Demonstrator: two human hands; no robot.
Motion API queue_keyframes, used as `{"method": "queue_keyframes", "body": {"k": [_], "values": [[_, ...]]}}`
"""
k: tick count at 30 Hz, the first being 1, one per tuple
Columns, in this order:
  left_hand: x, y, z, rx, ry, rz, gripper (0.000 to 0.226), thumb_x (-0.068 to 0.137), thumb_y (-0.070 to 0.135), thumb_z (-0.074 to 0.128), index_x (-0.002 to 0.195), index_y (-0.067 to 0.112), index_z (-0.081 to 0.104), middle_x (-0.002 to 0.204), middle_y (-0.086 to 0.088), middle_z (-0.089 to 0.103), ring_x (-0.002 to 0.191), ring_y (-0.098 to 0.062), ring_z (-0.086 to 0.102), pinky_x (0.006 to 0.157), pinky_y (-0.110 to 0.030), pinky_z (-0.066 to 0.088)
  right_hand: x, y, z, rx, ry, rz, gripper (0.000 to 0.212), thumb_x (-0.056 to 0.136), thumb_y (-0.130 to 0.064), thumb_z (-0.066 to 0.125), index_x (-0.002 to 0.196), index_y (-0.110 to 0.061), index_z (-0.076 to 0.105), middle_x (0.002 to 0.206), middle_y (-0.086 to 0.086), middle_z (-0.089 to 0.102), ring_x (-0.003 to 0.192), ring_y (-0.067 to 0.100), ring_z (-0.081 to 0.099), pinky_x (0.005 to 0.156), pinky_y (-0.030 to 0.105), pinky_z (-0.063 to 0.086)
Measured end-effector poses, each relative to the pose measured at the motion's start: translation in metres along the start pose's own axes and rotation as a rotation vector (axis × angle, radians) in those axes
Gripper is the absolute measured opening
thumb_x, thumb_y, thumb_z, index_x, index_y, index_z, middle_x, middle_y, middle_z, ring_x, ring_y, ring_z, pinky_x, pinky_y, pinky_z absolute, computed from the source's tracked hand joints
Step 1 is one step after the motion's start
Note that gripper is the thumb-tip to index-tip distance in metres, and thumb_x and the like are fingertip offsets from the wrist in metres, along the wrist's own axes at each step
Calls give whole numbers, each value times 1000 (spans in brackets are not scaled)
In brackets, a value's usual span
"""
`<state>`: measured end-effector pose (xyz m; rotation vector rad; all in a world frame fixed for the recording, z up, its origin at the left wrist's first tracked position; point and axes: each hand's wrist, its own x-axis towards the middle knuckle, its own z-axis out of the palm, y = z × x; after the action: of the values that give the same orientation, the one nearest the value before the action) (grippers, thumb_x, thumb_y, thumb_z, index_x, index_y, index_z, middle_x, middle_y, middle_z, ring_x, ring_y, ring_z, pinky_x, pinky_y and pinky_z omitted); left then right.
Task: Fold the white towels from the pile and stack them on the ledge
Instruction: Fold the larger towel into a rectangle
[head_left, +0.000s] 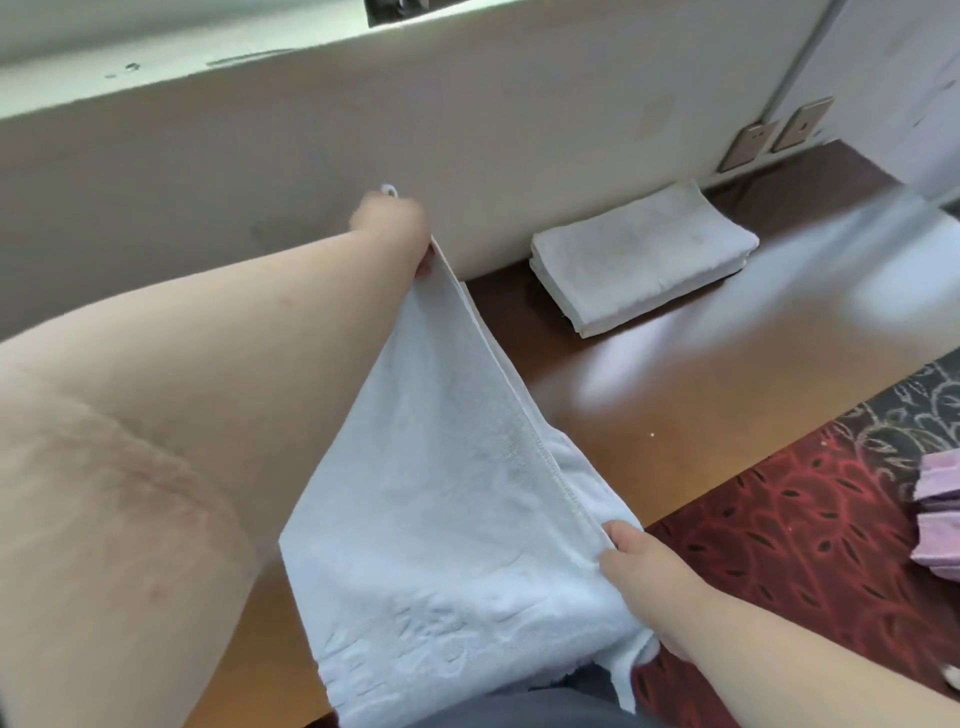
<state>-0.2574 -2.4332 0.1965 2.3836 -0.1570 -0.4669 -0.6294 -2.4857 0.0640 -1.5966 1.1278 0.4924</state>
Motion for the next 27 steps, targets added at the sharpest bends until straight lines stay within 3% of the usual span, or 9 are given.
{"method": "queue_keyframes", "body": {"k": [2, 4, 7, 10, 14, 18, 20, 24, 27], "values": [[12, 7, 22, -321, -38, -99, 36, 98, 26, 53, 125, 3, 57, 110, -14, 68, 92, -26, 68, 69, -26, 50, 11, 0, -16, 36, -47, 32, 32, 83, -11, 44, 82, -31, 69, 81, 4, 70, 66, 17, 62, 57, 28, 49], [23, 8, 47, -341, -53, -70, 37, 104, 25, 40, 130, 3, 53, 99, -6, 70, 78, -18, 64, 65, -22, 48, 25, 0, -32, 59, -18, 49, 35, 82, -12, 43, 79, -35, 68, 77, 0, 70, 64, 18, 62, 52, 26, 46], [31, -2, 76, -193, -142, -9, 32, 106, 23, 37, 132, 12, 52, 104, -2, 55, 95, -15, 50, 68, -21, 41, 44, 7, -50, 61, 11, 69, 32, 86, -14, 43, 84, -34, 68, 82, 4, 71, 67, 24, 65, 44, 27, 46], [21, -43, 93, -23, -215, 1, 37, 105, 24, 40, 142, 21, 46, 132, -4, 51, 104, -20, 49, 82, -24, 42, 60, 17, -56, -47, -60, 15, 20, 92, -20, 49, 90, -29, 67, 82, 1, 74, 71, 14, 67, 61, 28, 53], [-49, -149, 84, 218, 64, 125, 40, 103, 28, 42, 142, 24, 48, 143, -5, 50, 127, -26, 49, 102, -29, 36, 66, 29, -62, -220, -218, -55, 17, 86, -40, 66, 95, -27, 63, 80, -11, 74, 74, 3, 68, 64, 21, 50], [-134, -257, 72, 410, 169, -199, 52, 98, 40, 45, 148, 29, 38, 156, -10, 32, 144, -29, 26, 118, -46, 22, 71, 35, -69, -585, -338, -93, 12, 85, -30, 68, 89, -21, 61, 70, -8, 73, 62, 3, 68, 58, 17, 49], [-162, -290, 65, 372, 89, -455, 60, 95, 51, 48, 150, 38, 30, 159, -9, 22, 143, -35, 23, 115, -50, 26, 74, 32, -71, -752, -315, -99, 13, 91, -29, 60, 90, -16, 60, 71, -1, 72, 59, 10, 67, 61, 25, 54], [-185, -310, 65, -58, 178, -481, 73, 90, 46, 63, 150, 26, 27, 141, -1, 47, 125, -30, 51, 103, -41, 41, 72, 14, -60, -1113, -346, -142, 16, 97, -17, 45, 82, -17, 51, 86, -2, 61, 66, 13, 52, 46, 12, 34], [-197, -311, 66, -308, 179, -619, 51, 85, 50, 66, 124, 20, 52, 119, 3, 65, 91, -18, 63, 79, -31, 47, 61, 5, -51, -1291, -282, -151, 29, 97, -30, 46, 69, -22, 46, 79, -5, 56, 72, 16, 48, 53, 21, 34]]}}
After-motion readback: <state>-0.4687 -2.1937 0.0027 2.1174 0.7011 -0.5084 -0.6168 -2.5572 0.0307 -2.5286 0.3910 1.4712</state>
